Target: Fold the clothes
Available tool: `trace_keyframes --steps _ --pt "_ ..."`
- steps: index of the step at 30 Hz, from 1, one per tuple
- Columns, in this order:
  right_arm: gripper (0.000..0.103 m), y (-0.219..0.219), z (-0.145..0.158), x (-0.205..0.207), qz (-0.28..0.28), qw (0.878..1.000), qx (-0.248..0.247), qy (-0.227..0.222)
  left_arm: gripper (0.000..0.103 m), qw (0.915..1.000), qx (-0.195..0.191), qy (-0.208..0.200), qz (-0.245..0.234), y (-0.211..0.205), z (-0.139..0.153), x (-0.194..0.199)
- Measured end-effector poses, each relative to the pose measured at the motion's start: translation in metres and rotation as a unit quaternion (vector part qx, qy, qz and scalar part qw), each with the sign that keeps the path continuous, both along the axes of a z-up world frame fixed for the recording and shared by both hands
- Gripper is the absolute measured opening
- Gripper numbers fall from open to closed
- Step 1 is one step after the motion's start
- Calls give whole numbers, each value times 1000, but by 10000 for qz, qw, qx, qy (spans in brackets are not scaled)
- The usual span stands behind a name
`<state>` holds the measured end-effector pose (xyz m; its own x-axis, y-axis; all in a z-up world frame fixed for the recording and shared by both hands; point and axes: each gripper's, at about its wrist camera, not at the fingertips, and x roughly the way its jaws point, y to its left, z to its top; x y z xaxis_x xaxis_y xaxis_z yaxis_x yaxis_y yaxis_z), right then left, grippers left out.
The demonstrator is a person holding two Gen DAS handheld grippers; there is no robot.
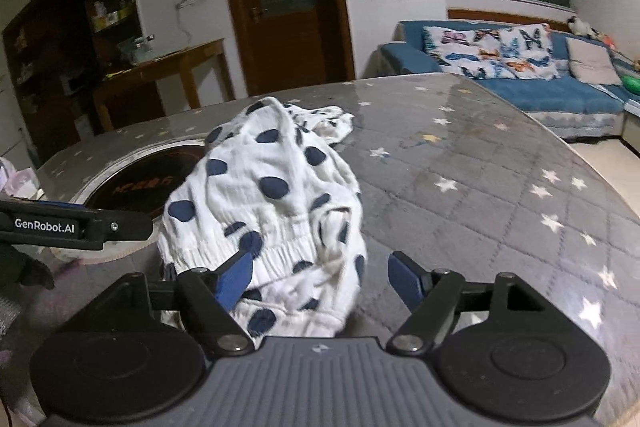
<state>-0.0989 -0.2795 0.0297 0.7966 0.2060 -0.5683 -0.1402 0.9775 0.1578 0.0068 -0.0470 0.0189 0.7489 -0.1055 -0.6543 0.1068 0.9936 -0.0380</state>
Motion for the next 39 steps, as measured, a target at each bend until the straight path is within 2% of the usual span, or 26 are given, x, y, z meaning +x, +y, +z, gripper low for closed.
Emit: trace_keyframes --steps 22,39 --pt "80 0 1 -23 -256 9995 93 -130 103 9999 55 -51 -125 -11 -1 -16" --pt "81 4 3 -6 -30 9998 12 -193 103 9999 112 -19 -99 -8 -2 -4"
